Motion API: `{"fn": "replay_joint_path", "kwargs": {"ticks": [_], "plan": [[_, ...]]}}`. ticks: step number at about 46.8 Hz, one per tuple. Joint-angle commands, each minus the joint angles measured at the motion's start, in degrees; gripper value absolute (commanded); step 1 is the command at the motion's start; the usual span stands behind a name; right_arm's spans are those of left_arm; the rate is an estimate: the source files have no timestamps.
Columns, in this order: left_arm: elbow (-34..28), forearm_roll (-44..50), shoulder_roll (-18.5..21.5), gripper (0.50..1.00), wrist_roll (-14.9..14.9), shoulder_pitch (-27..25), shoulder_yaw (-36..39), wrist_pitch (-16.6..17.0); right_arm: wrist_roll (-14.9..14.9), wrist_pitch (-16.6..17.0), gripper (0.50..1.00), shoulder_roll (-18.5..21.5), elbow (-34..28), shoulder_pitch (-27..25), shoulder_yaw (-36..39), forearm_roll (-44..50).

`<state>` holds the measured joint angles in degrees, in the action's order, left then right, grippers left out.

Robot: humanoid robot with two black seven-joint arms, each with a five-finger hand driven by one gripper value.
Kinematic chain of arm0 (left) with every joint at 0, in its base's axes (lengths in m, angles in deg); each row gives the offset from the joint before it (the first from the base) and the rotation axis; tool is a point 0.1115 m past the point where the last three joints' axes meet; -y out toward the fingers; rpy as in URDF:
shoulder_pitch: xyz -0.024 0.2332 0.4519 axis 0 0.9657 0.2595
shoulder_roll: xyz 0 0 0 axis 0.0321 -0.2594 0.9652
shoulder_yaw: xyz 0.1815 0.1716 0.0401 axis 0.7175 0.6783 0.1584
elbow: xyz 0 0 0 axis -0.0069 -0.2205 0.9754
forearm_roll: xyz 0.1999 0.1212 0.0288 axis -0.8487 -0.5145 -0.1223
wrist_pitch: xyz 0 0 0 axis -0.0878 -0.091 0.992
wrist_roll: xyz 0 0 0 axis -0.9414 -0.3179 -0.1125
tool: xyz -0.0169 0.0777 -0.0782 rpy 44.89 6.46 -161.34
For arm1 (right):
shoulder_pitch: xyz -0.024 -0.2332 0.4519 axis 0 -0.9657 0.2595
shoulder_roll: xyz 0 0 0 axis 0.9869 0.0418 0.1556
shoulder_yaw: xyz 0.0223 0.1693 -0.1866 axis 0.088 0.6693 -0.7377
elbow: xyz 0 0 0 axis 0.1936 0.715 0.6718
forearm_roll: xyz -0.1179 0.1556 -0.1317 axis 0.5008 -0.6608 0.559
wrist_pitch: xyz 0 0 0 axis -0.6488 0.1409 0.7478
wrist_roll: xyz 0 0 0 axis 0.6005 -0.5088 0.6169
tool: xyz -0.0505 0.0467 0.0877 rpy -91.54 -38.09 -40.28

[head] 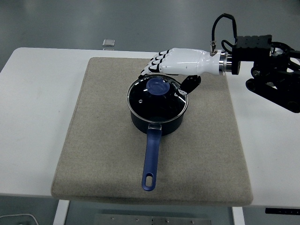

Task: Lift the pot lid and place it to the right of the pot.

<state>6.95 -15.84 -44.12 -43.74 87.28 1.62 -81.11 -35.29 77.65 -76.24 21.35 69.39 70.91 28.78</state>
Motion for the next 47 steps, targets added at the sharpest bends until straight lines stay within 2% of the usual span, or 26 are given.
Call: {"fn": "replay_joint_path", "kwargs": {"ticks": [1,47], "plan": [[0.0,0.0,0.0,1.0,0.0,0.0,0.0,0.0,0.0,0.0,0.909,0.7,0.0,-0.1,0.0,0.0],[0.0,0.0,0.0,1.0,0.0,0.0,0.0,0.0,0.0,-0.6,0.909,0.8,-0.8,-0.4,-1.4,0.6]]}}
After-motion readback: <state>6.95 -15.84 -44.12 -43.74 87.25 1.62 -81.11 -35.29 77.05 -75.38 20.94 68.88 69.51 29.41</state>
